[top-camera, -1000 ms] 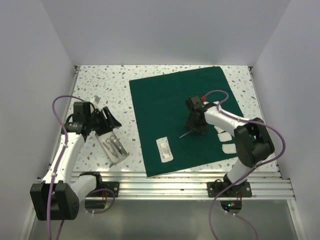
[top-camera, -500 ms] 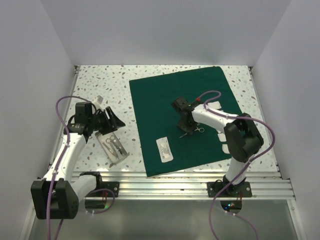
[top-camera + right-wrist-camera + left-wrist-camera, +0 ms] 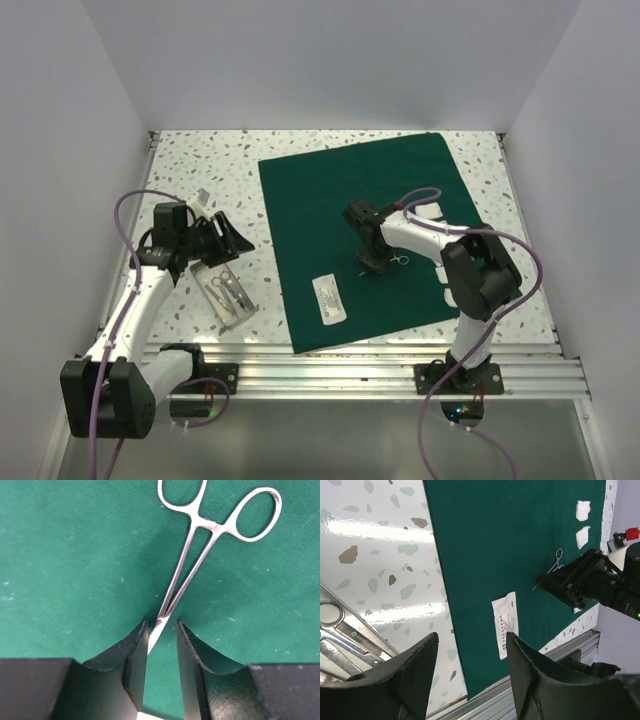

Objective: Prepare the surgical pack

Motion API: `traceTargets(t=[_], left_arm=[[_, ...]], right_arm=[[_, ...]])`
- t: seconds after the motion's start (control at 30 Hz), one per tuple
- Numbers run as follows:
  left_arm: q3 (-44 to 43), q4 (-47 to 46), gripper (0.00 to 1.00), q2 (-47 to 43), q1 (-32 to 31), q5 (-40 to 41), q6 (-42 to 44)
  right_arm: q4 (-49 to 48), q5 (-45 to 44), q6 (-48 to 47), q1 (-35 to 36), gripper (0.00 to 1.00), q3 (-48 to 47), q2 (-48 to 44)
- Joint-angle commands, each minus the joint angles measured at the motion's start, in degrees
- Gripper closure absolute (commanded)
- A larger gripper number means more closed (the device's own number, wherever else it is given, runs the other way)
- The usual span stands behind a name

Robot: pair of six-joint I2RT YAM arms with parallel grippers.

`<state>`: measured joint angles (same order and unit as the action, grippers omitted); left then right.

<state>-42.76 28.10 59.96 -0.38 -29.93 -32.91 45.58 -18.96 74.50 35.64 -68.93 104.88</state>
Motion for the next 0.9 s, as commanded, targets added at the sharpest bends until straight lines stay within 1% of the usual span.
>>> traceTargets(t=[0.0, 0.1, 0.2, 0.23, 0.27, 0.3, 0.4, 0.57, 0.63, 0.67, 0.7, 0.73, 0.77, 0.8, 0.87], left_arm=[[-0.57, -2.52, 0.39, -0.55, -0.85, -1.18, -0.85], [-0.57, -2.7, 0.39, 0.06, -1.02, -1.27, -0.84], [-0.65, -2.7, 0.4, 0.06, -1.29, -1.27, -0.85], [-0.83, -2.61, 0.39, 0.06, -1.29, -1.27, -0.84], [-1.0, -2.52, 0.4, -0.02, -1.29, -1.27, -0.76], [-1.09, -2.43, 0.39, -0.11, -1.37, -1.27, -0.76], [-1.36, -2.17, 0.39, -0.29, -1.46, -1.27, -0.76], [-1.62, -1.91, 0.39, -0.46, -1.81, -0.65, -1.02], [-1.71, -2.08, 0.39, -0.29, -2.08, -1.09, -1.28], [-1.71, -2.86, 0.39, -0.2, -2.43, -2.22, -1.46], [-1.62, -3.31, 0.39, -0.11, -2.52, -2.84, -1.63], [-1.53, -3.92, 0.38, 0.06, -2.78, -4.24, -1.81], [-1.19, -5.58, 0.37, 0.15, -2.96, -5.04, -2.33], [-0.92, -6.73, 0.35, 0.59, -3.31, -6.0, -2.77], [-0.31, -9.88, 0.32, 1.38, -5.15, -8.29, -4.53]], right_arm=[[-0.93, -1.78, 2.4, 0.22, 0.67, 1.33, 0.76], [-1.81, -1.87, 2.4, 0.13, 0.67, 1.95, 1.29], [-1.99, -1.52, 2.23, 0.13, 0.71, 2.22, 1.82], [-2.34, -1.43, 1.97, 0.22, 0.77, 2.39, 1.82], [-2.51, -1.34, 1.79, 0.13, 0.8, 2.48, 1.64], [-2.43, -1.43, 1.53, 0.13, 0.9, 2.57, 1.56], [-1.47, -2.31, 0.3, 0.22, 1.0, 2.39, -0.37], [-0.67, -5.21, -3.82, 0.31, 1.0, 2.13, -4.85], [-2.06, -4.95, -8.73, 0.31, 1.0, 2.3, -7.31], [-5.64, -3.73, -14.76, 0.48, 1.0, 3.26, -9.24], [-7.16, -3.37, -17.26, 0.4, 1.0, 3.97, -10.56], [-10.22, -1.8, -21.28, 0.4, 1.0, 6.41, -11.88], [-13.82, 2.57, -29.68, 0.48, 1.0, 7.65, -13.11], [-17.33, 3.83, -32.29, 0.49, 1.0, 8.45, -15.3], [-18.42, 6.91, -37.38, 0.57, 1.0, 8.9, -16.46]])
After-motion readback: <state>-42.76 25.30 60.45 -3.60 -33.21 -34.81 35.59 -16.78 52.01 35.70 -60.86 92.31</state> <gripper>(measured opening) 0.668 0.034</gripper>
